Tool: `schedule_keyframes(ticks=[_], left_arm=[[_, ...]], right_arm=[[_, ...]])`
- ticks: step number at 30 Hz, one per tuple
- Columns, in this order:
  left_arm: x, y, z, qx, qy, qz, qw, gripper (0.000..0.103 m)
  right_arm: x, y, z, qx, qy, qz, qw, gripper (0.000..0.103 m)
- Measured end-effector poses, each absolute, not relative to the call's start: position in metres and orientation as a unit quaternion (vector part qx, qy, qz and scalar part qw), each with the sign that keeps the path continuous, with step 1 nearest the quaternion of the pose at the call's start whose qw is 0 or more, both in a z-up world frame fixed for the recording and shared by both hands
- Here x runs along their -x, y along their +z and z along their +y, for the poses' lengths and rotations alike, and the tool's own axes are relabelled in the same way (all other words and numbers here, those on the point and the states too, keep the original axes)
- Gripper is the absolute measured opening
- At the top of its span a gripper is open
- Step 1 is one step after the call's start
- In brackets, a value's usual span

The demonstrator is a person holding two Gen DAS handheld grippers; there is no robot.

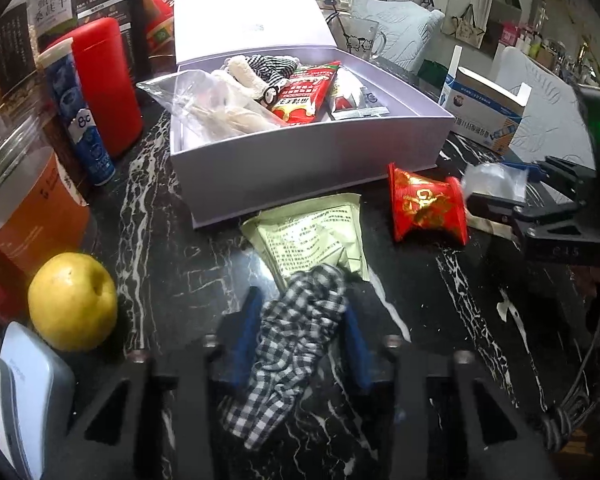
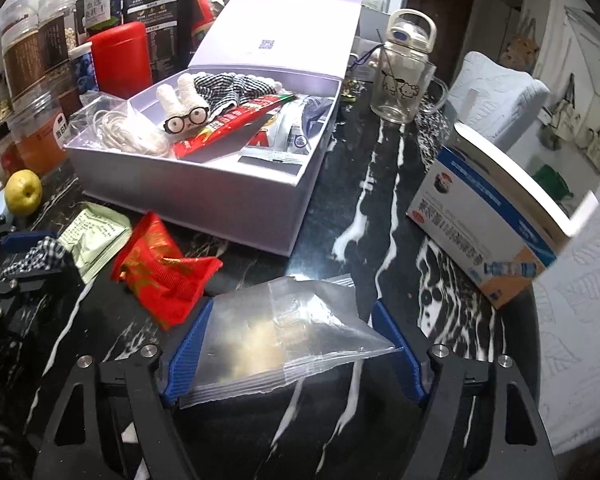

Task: Organize soft objects
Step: 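Lift and carry the gingham scrunchie and zip bag over the lavender box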

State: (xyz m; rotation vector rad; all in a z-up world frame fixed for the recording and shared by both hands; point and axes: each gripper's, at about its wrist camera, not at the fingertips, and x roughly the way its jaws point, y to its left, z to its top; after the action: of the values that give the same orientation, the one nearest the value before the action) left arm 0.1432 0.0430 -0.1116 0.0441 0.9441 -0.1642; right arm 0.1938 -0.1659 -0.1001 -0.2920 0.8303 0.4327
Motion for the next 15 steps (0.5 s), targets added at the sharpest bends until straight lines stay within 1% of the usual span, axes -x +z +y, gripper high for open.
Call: schedule_keyframes(ticks=[1, 4, 9, 12, 15], left_arm=[[-0.142, -0.111, 0.041, -0.032, -0.077, 0.453, 0.887, 0.03], [-0.14, -0.111, 0.04, -0.037, -0.077, 0.453, 0.887, 0.027], [-0.135, -0.108, 0.045, -0.021, -0.075, 0.459, 0.885, 0.027], [-0.133, -0.106, 0.047, -0.02, -0.061, 0.46, 0.885, 0.027], [-0.131, -0.1, 0.049, -0.007, -0.067, 0.456, 0.888, 0.027]], right_arm=[[-0.189, -0.1, -0.167, 0.137, 0.208, 0.399, 0.882, 0.079], [-0.175, -0.099, -0.166, 0.132, 0.211, 0.399, 0.883, 0.078], [-0.156, -0.095, -0.171, 0.118, 0.198, 0.396, 0.889, 0.076], [-0.143, -0.091, -0.169, 0.14, 0.181, 0.381, 0.896, 0.076], [-0.136, -0.087, -0.169, 0.135, 0.193, 0.377, 0.896, 0.075]])
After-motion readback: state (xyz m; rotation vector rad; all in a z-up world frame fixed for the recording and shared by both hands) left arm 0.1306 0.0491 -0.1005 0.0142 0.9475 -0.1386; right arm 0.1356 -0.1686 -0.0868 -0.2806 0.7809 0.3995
